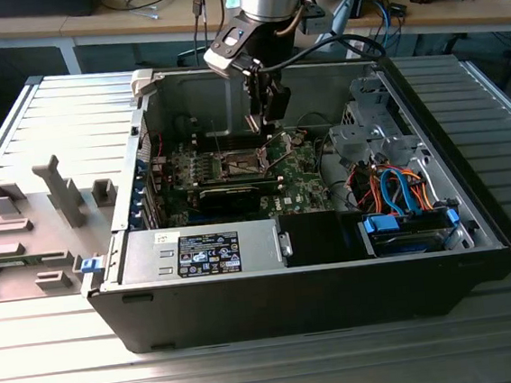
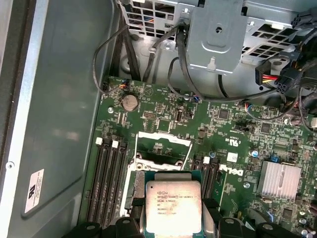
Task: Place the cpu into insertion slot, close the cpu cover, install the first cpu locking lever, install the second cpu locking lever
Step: 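Place the cpu into insertion slot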
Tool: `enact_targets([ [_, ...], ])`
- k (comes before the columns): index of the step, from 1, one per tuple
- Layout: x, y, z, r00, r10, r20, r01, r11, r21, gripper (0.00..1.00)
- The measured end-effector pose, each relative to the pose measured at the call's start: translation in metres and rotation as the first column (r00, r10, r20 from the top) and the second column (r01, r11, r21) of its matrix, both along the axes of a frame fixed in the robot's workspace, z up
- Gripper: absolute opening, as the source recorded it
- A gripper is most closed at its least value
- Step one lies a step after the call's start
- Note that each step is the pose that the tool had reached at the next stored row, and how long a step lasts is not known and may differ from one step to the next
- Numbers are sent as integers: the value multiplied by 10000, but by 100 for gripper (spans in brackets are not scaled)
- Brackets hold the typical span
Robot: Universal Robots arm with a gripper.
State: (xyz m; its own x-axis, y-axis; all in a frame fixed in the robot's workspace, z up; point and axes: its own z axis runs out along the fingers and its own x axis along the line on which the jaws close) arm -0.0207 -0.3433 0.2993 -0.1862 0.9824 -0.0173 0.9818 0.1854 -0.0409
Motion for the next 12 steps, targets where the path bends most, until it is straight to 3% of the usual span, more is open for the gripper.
enact_targets([
  [12,0,0,-1,9998,-191,0,191,9998,0,54],
])
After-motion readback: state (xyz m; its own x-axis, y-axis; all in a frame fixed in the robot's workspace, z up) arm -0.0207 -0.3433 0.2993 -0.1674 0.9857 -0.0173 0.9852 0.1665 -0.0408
